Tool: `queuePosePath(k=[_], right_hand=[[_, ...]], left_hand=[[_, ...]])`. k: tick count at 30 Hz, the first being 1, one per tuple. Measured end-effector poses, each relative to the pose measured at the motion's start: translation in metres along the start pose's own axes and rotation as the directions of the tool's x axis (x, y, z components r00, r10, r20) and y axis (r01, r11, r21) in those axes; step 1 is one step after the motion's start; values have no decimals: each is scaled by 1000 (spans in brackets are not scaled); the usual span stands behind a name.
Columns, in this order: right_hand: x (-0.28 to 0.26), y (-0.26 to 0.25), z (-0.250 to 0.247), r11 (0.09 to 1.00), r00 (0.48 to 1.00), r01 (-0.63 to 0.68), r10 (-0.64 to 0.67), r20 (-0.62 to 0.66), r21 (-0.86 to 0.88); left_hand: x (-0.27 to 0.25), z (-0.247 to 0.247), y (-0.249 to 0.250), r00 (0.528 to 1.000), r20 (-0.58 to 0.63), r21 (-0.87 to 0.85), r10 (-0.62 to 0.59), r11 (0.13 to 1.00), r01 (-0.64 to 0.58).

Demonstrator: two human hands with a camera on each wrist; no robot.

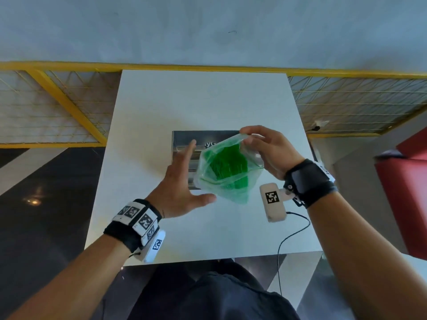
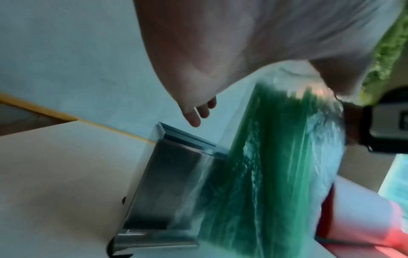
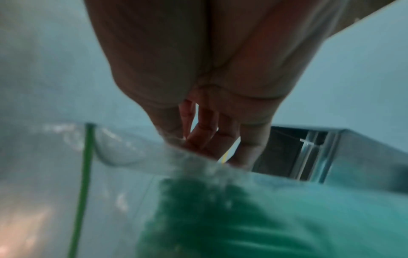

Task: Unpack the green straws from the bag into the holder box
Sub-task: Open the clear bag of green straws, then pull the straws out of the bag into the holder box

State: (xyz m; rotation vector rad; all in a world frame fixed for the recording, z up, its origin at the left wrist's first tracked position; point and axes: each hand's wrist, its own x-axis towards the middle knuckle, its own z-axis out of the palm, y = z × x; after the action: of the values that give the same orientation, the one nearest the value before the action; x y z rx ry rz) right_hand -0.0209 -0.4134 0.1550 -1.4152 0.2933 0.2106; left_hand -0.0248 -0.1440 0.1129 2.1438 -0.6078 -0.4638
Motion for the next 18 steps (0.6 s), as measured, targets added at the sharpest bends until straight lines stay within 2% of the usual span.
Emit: queuePosePath(k=[2, 4, 5, 8, 11, 13, 15, 18], right_hand=[[-1, -2, 6, 995, 1000, 7, -8, 4, 100], [-1, -4, 11, 985, 1000, 17, -17, -1, 170], [-2, -4, 12, 980, 1000, 26, -24, -11, 200], [-9, -2, 15, 962, 999, 33, -23, -39, 270], [-23, 8, 24, 969, 998, 24, -10, -57, 246], [-29, 20, 36, 970, 998, 59, -52, -36, 235], [-28, 27, 52, 973, 997, 70, -59, -58, 220], [-18, 27, 69, 979, 962, 179, -153, -226, 96]], left_hand=[[4, 10, 4, 997, 44, -25, 67, 998, -66], [14, 14, 5, 988, -37, -120, 151, 981, -155], [18, 14, 5, 985, -85, -159, 153, 973, -165], [28, 10, 5, 968, -213, -242, 132, 953, -184], [34, 9, 11, 931, -348, -200, 112, 961, -191], [40, 12, 19, 904, -419, -198, 92, 962, -189], [42, 15, 33, 894, -442, -261, 74, 943, -207], [37, 19, 53, 914, -404, -491, -35, 851, -184]])
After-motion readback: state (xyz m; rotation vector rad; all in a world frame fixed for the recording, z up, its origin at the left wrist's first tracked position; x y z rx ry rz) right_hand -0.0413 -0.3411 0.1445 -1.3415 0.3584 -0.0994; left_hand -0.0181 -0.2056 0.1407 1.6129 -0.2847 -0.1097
